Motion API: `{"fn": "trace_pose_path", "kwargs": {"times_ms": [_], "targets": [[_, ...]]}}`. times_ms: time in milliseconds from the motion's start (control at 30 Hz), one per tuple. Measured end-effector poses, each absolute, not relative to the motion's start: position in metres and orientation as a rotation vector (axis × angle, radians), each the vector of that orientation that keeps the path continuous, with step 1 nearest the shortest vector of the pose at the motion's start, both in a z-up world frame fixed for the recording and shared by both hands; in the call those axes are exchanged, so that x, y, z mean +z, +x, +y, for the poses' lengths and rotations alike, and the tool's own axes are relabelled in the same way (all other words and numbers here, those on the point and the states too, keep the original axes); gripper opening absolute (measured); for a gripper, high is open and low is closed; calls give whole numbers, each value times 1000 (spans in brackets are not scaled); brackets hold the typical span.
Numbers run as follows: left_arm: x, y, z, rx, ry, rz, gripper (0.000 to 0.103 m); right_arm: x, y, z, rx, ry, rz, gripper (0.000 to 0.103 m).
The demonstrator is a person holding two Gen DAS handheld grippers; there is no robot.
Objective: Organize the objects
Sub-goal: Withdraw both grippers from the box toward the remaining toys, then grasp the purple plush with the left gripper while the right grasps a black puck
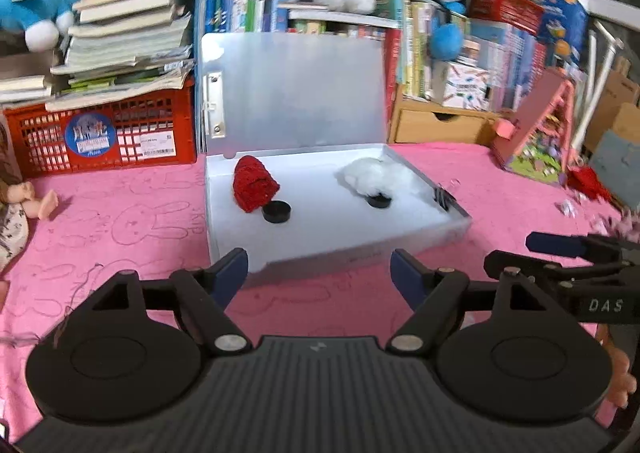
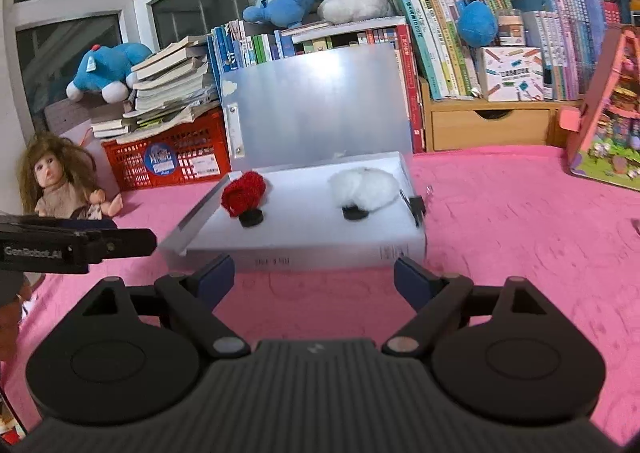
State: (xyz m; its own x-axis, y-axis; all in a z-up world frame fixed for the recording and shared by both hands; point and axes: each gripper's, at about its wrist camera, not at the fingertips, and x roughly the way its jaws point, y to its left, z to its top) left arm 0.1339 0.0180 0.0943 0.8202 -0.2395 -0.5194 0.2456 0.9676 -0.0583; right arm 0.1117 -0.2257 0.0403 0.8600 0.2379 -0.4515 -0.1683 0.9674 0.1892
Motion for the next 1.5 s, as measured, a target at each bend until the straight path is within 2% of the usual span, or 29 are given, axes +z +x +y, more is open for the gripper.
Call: {"fn": "trace_pose_path", "kwargs": {"times_ms": [700, 1500], "targets": [[51, 44, 13, -235, 73, 405, 87, -7, 37, -213, 71, 11, 462, 95], [23, 41, 6, -173, 135, 353, 91, -25, 30, -209, 31, -17, 457, 95]]}}
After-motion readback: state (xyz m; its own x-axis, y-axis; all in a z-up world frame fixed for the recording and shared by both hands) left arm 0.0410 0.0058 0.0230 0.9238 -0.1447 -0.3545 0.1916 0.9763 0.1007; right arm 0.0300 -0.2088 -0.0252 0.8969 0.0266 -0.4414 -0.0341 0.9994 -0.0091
